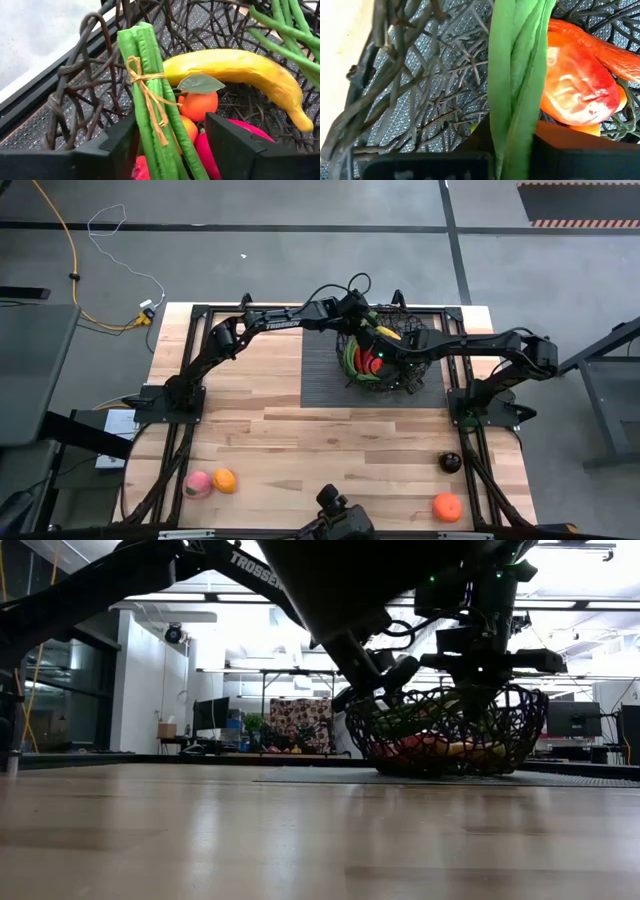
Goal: Build produce basket
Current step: Put the green beans into the black basket
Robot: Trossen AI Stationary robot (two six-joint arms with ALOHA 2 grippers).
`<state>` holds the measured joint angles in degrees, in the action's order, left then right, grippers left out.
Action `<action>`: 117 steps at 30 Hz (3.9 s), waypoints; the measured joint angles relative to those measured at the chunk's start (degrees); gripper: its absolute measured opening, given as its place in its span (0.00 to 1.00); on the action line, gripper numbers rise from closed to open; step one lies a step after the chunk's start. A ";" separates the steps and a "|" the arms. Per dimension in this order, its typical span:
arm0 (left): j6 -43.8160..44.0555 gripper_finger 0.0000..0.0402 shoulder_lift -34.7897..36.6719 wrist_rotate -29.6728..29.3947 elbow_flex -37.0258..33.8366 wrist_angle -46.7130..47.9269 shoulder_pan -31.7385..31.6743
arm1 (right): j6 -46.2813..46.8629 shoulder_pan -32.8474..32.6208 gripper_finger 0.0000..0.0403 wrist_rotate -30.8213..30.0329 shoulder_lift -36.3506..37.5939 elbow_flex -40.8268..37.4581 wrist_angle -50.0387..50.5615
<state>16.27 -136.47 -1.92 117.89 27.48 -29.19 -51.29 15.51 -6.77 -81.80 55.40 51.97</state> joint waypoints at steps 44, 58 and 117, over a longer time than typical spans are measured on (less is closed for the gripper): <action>-16.98 0.56 2.35 -3.19 3.80 6.97 2.28 | 0.26 0.00 0.00 0.42 0.00 -0.02 -0.51; -20.67 0.56 2.24 -6.47 10.00 10.20 2.01 | 0.28 0.00 0.00 0.81 0.00 -0.02 -0.86; 3.15 0.56 84.42 -13.91 -80.70 -57.52 22.66 | 4.91 -0.02 0.00 4.36 0.02 -0.02 1.13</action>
<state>19.42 -52.05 -15.83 37.19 -30.04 -6.53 -46.38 15.49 -2.41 -81.78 55.37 53.10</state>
